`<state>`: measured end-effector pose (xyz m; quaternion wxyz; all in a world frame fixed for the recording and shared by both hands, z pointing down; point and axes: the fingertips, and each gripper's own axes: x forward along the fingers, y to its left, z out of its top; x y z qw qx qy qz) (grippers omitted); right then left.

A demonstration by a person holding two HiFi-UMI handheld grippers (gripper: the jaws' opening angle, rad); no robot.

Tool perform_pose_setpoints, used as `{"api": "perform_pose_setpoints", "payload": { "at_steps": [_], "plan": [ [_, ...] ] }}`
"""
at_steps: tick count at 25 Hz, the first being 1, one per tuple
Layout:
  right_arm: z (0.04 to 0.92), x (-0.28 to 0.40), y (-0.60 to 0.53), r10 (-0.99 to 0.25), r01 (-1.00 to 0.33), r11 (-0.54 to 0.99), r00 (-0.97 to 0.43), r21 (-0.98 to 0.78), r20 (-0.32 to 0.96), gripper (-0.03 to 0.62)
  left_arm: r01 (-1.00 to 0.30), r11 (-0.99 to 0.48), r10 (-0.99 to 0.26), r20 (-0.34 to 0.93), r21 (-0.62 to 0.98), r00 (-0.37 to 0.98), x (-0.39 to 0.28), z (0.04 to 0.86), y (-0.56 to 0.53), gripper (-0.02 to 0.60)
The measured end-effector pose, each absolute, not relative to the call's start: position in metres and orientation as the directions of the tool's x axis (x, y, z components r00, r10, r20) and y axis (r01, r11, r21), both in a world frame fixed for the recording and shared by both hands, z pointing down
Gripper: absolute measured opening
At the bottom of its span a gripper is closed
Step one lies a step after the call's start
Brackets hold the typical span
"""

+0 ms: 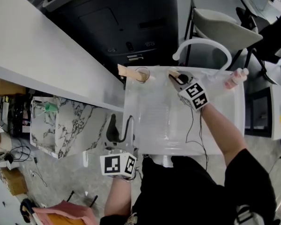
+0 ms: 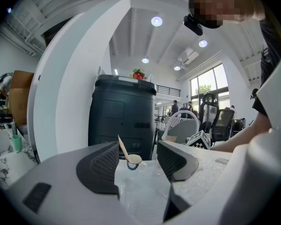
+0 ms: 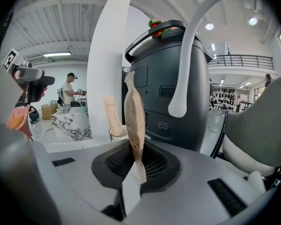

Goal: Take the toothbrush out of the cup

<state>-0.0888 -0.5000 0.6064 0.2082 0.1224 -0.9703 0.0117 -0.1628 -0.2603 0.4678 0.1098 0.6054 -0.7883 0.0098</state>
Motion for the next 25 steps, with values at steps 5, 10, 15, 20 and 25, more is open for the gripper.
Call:
{"api": "perform_pose_setpoints", "payload": {
  "at_steps": [5, 10, 15, 20, 25],
  "plan": [
    [0.582, -0.088, -0.493, -0.243, -0.240, 0.969, -0.899, 0.055, 0.364, 0.029, -0.962, 0.244, -0.960, 0.170, 0.124, -0.222, -0.164, 0.463, -0.261, 0.239],
    [0.552, -0.084, -0.483, -0.276, -0.273, 0.960, -0.905, 0.056, 0.325, 0.029, -0.968, 0.217, -0.969, 0.149, 0.127, -0.198, -0.167, 0.455, -0.260, 0.239],
    [0.516, -0.078, -0.468, -0.311, -0.305, 0.950, -0.913, 0.066, 0.265, 0.028, -0.972, 0.190, -0.977, 0.128, 0.136, -0.172, -0.173, 0.448, -0.257, 0.239],
    [0.477, -0.071, -0.446, -0.337, -0.330, 0.941, -0.917, 0.069, 0.212, 0.028, -0.978, 0.152, -0.984, 0.116, 0.141, -0.136, -0.177, 0.444, -0.255, 0.239],
    [0.437, -0.063, -0.421, -0.365, -0.358, 0.931, -0.920, 0.073, 0.142, 0.028, -0.985, 0.098, -0.992, 0.089, 0.143, -0.086, -0.179, 0.436, -0.254, 0.239]
  ]
}}
